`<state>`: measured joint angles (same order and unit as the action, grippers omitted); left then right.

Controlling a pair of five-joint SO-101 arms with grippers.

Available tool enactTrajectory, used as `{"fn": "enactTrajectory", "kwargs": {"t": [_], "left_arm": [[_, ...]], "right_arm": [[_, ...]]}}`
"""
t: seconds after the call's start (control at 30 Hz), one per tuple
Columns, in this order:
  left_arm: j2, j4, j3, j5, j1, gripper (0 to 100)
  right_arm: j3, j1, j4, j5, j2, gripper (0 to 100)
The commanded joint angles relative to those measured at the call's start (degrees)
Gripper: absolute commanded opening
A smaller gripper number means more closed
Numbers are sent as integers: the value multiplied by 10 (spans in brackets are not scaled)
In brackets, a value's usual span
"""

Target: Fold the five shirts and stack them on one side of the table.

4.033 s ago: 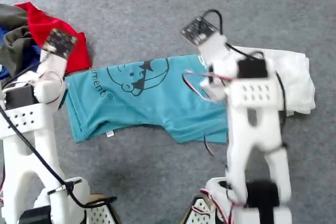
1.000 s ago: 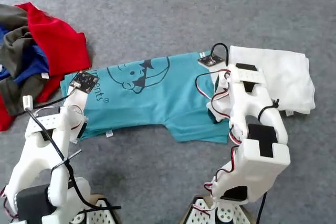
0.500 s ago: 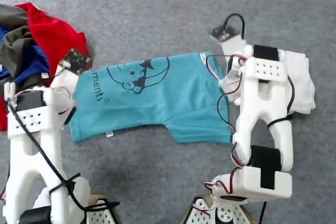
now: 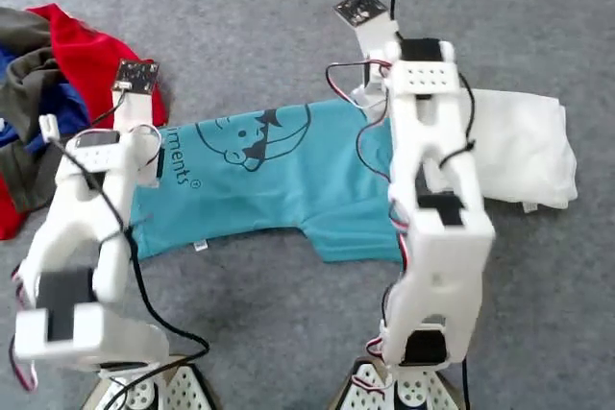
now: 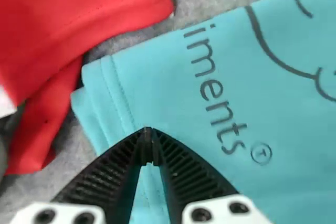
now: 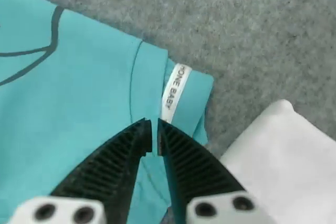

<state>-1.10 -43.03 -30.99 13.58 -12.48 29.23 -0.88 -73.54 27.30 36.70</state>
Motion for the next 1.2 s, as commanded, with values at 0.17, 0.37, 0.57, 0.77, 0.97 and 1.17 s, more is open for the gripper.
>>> {"fn": "enactTrajectory", "kwargs": {"t": [0.17, 0.37, 0.57, 0.77, 0.97, 1.17], "left_arm": [[-25, -6, 38, -9, -9, 29], [18, -49, 29, 18, -3, 28], [144, -78, 35, 18, -9, 29], [156, -77, 157, -11, -13, 29], [-92, -79, 396, -10, -13, 30], [-418, -142, 677, -11, -20, 28]], "right_arm": [[247, 33, 2, -9, 225, 36], [380, 33, -96, -9, 272, 36], [531, 31, -204, -4, 274, 36], [668, 19, -277, -9, 272, 36], [633, -18, -277, -25, 268, 36], [624, -56, -253, -69, 282, 36]]}}
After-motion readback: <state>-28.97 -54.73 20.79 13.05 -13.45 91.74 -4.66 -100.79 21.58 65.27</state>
